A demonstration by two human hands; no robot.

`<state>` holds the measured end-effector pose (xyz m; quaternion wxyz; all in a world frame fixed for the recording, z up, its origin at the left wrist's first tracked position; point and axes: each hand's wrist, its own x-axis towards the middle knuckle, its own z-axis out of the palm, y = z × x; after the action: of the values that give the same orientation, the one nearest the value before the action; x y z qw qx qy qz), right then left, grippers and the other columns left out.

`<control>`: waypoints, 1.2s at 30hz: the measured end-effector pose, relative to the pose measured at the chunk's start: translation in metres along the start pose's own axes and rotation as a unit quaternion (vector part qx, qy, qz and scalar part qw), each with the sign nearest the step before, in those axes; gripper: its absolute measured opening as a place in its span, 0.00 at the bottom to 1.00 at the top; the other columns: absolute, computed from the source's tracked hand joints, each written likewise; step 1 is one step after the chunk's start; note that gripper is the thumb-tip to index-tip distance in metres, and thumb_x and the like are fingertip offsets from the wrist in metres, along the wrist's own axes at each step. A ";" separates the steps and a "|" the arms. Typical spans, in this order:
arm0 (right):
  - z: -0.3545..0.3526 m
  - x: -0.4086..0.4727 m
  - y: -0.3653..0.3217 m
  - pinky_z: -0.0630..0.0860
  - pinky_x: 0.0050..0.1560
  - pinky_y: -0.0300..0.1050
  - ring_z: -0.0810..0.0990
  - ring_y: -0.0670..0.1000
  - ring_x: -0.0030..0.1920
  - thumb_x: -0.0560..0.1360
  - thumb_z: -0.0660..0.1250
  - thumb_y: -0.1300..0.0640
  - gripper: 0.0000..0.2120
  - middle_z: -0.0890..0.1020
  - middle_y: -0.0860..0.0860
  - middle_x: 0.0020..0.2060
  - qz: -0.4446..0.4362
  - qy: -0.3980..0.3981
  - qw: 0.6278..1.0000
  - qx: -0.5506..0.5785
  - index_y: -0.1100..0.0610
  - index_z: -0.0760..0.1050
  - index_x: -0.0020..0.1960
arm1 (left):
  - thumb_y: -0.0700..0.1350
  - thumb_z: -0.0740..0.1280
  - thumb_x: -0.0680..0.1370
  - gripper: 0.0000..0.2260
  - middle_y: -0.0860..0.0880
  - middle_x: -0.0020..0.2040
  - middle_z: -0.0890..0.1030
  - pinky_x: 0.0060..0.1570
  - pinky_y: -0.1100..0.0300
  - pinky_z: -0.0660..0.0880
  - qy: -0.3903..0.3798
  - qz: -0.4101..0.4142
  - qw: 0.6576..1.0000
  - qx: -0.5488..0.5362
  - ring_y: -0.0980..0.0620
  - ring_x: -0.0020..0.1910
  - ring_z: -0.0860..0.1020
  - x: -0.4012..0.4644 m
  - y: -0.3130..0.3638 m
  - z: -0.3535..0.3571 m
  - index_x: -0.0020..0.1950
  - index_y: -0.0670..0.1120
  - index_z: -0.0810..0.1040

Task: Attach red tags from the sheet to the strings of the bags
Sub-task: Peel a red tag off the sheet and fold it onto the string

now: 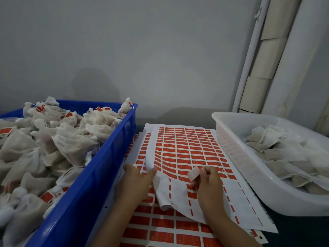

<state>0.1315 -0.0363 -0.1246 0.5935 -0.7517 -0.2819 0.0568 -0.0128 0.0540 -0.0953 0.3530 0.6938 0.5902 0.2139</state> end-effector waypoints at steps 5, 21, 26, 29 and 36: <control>-0.002 0.000 -0.001 0.71 0.35 0.27 0.79 0.43 0.38 0.79 0.54 0.50 0.07 0.77 0.42 0.40 0.009 -0.029 0.998 0.056 0.50 0.70 0.50 | 0.56 0.70 0.72 0.26 0.52 0.40 0.74 0.38 0.58 0.76 -0.066 -0.072 0.983 -0.155 0.53 0.40 0.77 0.004 0.006 -0.010 0.63 0.47 0.65; -0.007 -0.002 -0.006 0.73 0.34 0.26 0.81 0.40 0.38 0.78 0.61 0.55 0.07 0.83 0.43 0.37 0.001 -0.091 0.991 0.102 0.51 0.77 0.45 | 0.59 0.76 0.63 0.41 0.55 0.49 0.69 0.35 0.65 0.70 0.008 -0.002 0.988 0.151 0.57 0.43 0.75 0.001 -0.006 -0.016 0.67 0.51 0.57; -0.006 -0.006 -0.008 0.75 0.42 0.27 0.80 0.43 0.43 0.78 0.60 0.58 0.07 0.81 0.42 0.43 -0.026 -0.119 0.989 0.085 0.49 0.75 0.45 | 0.54 0.67 0.75 0.20 0.54 0.55 0.75 0.46 0.63 0.76 0.053 0.139 0.986 0.072 0.54 0.50 0.78 -0.025 0.018 -0.012 0.61 0.50 0.64; -0.006 -0.010 -0.012 0.74 0.38 0.26 0.80 0.40 0.42 0.77 0.59 0.53 0.07 0.81 0.41 0.43 -0.028 -0.140 0.982 0.120 0.50 0.76 0.46 | 0.47 0.55 0.82 0.09 0.46 0.56 0.75 0.55 0.59 0.74 -0.085 0.081 0.988 -0.096 0.49 0.52 0.76 -0.020 0.039 0.006 0.48 0.44 0.70; -0.005 -0.019 -0.017 0.71 0.50 0.30 0.75 0.38 0.52 0.65 0.56 0.29 0.22 0.77 0.33 0.46 -0.133 -0.192 0.971 0.049 0.43 0.73 0.47 | 0.44 0.51 0.82 0.13 0.52 0.41 0.73 0.44 0.70 0.72 -0.134 0.149 0.944 -0.262 0.58 0.38 0.71 -0.033 0.026 0.016 0.41 0.45 0.69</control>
<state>0.1114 -0.0476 -0.1124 0.5665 -0.6527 -0.4849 0.1337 0.0092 0.0166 -0.0821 0.5621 0.6791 0.3502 0.3167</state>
